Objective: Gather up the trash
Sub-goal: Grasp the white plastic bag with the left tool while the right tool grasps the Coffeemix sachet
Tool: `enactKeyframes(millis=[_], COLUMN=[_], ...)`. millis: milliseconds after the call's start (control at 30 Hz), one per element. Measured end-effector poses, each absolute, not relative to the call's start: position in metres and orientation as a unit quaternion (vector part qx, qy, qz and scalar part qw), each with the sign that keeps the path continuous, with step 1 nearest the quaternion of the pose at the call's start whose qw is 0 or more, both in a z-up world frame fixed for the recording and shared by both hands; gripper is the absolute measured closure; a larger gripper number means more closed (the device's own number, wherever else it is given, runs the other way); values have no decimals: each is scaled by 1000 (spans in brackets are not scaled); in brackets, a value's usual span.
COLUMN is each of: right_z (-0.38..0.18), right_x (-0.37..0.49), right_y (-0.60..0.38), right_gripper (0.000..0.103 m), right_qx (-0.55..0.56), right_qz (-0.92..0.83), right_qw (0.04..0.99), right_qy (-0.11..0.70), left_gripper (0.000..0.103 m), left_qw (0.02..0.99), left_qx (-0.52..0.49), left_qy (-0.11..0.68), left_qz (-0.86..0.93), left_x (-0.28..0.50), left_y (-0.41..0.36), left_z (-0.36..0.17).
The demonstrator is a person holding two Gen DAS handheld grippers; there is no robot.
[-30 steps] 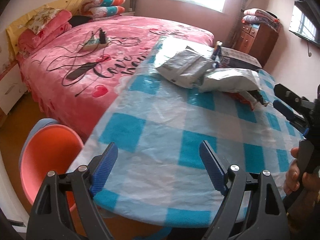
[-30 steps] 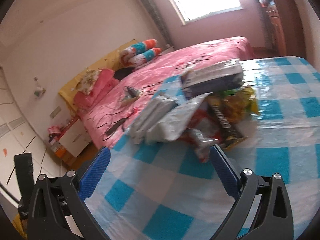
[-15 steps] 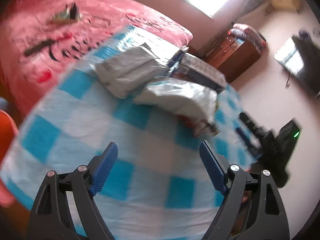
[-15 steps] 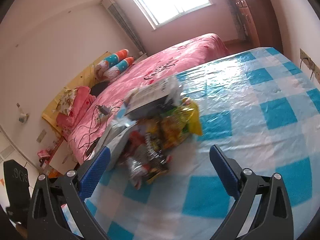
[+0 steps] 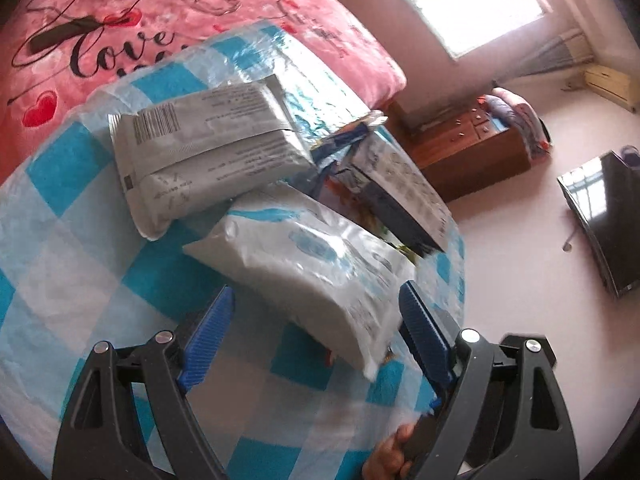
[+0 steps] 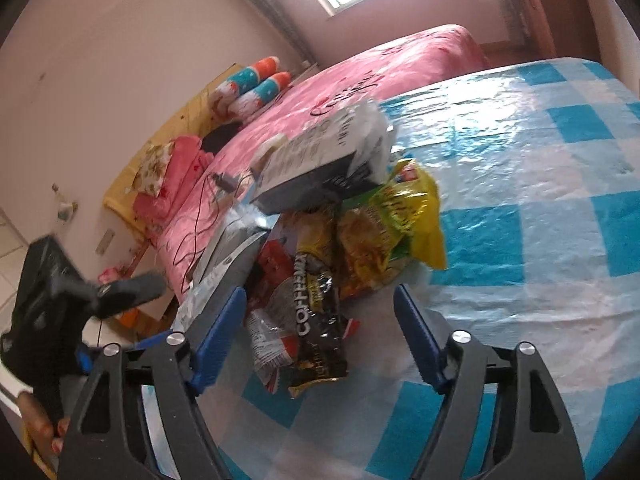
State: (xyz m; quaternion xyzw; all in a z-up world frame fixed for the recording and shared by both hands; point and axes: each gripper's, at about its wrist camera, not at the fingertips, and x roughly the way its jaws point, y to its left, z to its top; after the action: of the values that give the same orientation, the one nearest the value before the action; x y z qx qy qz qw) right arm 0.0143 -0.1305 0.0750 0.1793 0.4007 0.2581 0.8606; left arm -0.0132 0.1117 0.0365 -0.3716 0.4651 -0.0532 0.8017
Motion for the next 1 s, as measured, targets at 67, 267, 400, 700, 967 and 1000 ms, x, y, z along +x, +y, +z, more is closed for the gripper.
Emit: enactKeyframes(millis=[67,267,400,700,967,1000], right_z=[75,71,70,65,64,64], right_x=[12,14,14,17,19,18], right_y=[-125,-120,-117,-130,-132,-133], right_gripper=[35,50,61,70,77,77], right_qx=[165,160,154,171,163,166], right_qz=[264,270,268,265,254,254], right_qw=[862,857,856,848,849,849], right_qy=[399,410,415,426,433,432], left_gripper=[18,18,18,33,53,55], left_qw=[797,794,790,802,805,805], left_qx=[-377,-379,-386,-388,-417,-417], left_qy=[470,474,476,454,423,422], left_qz=[-42,-22,-15,4,-1,-3], left_x=[-7,8,14,15,2,1], left_y=[111,105,99,97,106,107], left_z=[32,26,21,18,14,14])
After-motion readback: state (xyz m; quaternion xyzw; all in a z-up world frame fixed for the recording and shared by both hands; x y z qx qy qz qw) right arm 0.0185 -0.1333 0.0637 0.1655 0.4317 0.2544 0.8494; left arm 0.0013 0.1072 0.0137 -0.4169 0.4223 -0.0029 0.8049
